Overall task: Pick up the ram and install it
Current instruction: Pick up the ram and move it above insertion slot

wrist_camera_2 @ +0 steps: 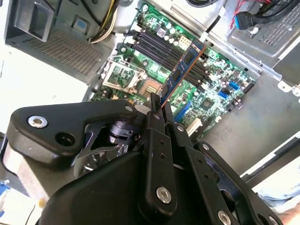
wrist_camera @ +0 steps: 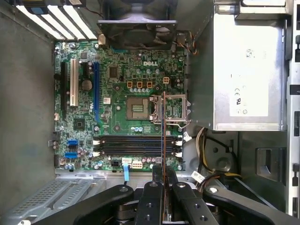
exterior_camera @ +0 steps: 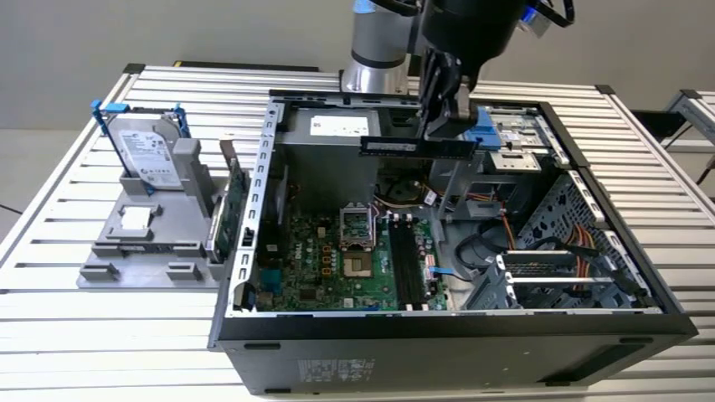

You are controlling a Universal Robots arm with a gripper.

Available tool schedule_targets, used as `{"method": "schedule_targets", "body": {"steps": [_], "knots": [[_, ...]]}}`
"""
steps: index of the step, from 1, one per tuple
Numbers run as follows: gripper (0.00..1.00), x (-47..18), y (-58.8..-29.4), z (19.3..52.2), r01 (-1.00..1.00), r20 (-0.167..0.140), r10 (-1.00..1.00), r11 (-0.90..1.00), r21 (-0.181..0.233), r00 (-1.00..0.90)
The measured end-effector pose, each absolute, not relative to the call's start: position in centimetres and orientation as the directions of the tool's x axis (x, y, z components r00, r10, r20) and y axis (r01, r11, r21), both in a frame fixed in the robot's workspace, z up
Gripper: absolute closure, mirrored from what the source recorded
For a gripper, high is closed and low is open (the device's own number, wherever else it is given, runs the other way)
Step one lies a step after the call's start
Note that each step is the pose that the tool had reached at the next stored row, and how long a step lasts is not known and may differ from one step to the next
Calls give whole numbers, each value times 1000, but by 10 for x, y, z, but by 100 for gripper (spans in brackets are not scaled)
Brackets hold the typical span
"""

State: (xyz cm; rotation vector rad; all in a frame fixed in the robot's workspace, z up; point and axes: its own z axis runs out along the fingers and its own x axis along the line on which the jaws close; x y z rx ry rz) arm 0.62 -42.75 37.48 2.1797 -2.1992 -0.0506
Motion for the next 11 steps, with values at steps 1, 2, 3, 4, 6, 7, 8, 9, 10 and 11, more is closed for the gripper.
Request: {"method": "schedule_targets", "body": {"steps": [1,2,3,4,6,7,8,9,10,11], "knots": [[100,6,-426,375,-998,9,-1000,9,55,-9],[100,6,-426,375,-998,9,-1000,9,55,-9],[100,6,-425,375,-998,9,-1000,9,55,-9],[100,6,-424,375,-998,9,-1000,9,55,-9],[100,6,-421,375,-998,9,-1000,9,55,-9],[100,6,-420,375,-998,9,-1000,9,55,-9],[100,6,-419,375,-998,9,-1000,9,55,-9],[100,6,-418,375,-998,9,-1000,9,55,-9],[100,6,-418,375,-998,9,-1000,9,55,-9],[100,6,-418,375,-998,9,-1000,9,55,-8]]}}
